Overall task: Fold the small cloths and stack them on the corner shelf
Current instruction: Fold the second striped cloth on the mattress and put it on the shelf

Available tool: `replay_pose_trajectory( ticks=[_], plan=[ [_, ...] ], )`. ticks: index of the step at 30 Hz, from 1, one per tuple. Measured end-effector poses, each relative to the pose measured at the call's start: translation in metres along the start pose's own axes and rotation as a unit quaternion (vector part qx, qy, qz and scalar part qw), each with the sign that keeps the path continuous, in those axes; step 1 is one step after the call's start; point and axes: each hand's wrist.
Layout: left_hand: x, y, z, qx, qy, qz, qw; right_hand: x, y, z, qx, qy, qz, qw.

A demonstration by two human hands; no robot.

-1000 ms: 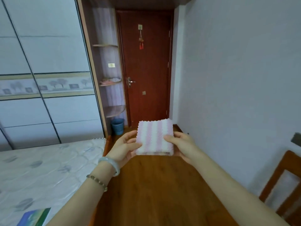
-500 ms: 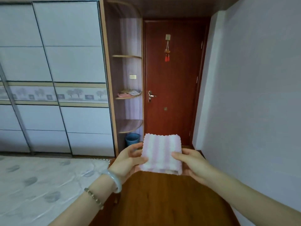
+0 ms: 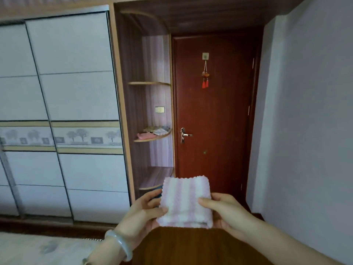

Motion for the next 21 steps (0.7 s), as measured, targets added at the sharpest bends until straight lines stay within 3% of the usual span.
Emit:
replay_pose_trajectory(
  ticks=[13,21],
  plan=[
    [-0.271,-0.056,0.117,-0.03,-0.05,-0.056,0.997,-0.302,-0.069,-0.013,0.001,-0.007,-0.048,0.999],
    [-0.444,-0.102,0.175,0.008,-0.061,-0.032,0.998,-0.492,-0.105,-0.014,-0.01,-0.011,-0.099,0.995]
  ],
)
Point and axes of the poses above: each hand's wrist, its own x-axis away from the middle knuckle, its own y-axis out of the palm, z = x × y, and after that the axes turned 12 degrees about -y, right-handed
